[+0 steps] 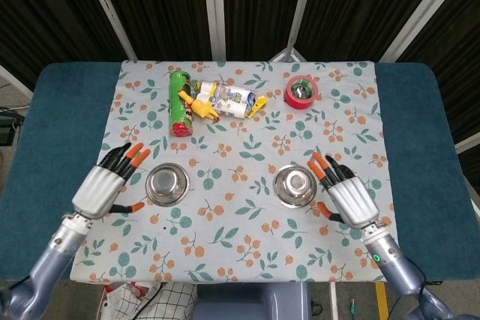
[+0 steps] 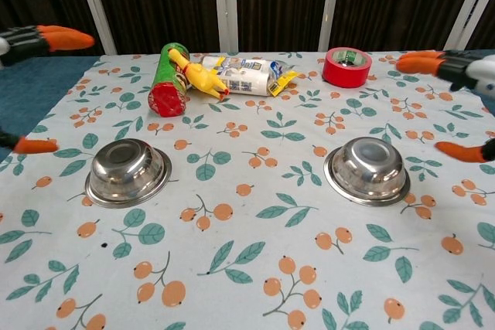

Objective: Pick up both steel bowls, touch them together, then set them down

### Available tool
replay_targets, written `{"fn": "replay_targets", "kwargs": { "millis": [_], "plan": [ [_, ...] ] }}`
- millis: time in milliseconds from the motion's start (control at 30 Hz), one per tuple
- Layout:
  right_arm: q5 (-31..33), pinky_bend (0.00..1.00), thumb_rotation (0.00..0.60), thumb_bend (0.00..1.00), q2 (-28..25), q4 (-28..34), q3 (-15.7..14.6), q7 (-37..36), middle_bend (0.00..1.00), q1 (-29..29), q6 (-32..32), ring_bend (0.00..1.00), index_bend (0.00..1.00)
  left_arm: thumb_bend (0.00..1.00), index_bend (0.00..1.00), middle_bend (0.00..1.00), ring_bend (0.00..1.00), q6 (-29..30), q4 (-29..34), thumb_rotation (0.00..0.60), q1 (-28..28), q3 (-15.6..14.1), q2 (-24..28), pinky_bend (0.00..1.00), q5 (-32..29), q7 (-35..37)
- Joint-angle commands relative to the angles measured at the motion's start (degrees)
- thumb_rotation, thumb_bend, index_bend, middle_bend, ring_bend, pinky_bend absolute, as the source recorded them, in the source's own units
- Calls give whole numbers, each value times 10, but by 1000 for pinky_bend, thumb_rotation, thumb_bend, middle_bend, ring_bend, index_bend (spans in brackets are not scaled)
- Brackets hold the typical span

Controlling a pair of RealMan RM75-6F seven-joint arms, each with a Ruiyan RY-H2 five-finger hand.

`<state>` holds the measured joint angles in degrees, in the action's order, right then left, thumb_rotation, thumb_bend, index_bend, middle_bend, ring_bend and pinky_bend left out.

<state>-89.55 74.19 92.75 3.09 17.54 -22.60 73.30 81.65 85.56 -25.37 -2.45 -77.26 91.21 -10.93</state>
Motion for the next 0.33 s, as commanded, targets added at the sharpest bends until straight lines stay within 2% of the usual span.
{"fn": "replay_targets", "kwargs": {
  "millis": [33, 133, 200, 333],
  "plan": [
    [28, 152, 524, 403, -33, 32, -15, 89, 0, 80, 85, 0, 0, 107, 0, 0, 0, 49, 68, 466, 79, -46, 46, 96, -21, -69],
    [40, 105, 540, 403, -26, 20, -20, 105, 0, 122, 143, 0, 0, 107, 0, 0, 0, 92, 75, 470, 123, -59, 45, 93, -31, -104],
    [50, 77, 567, 402, -16, -1, -17, 83, 0, 153, 188, 0, 0, 107, 0, 0, 0, 136, 77, 470, 155, -65, 46, 93, -23, -111],
    [59, 70, 581, 403, -26, -21, -10, 47, 0, 175, 214, 0, 0, 107, 0, 0, 0, 195, 73, 477, 192, -57, 55, 93, -18, -68]
  ]
}}
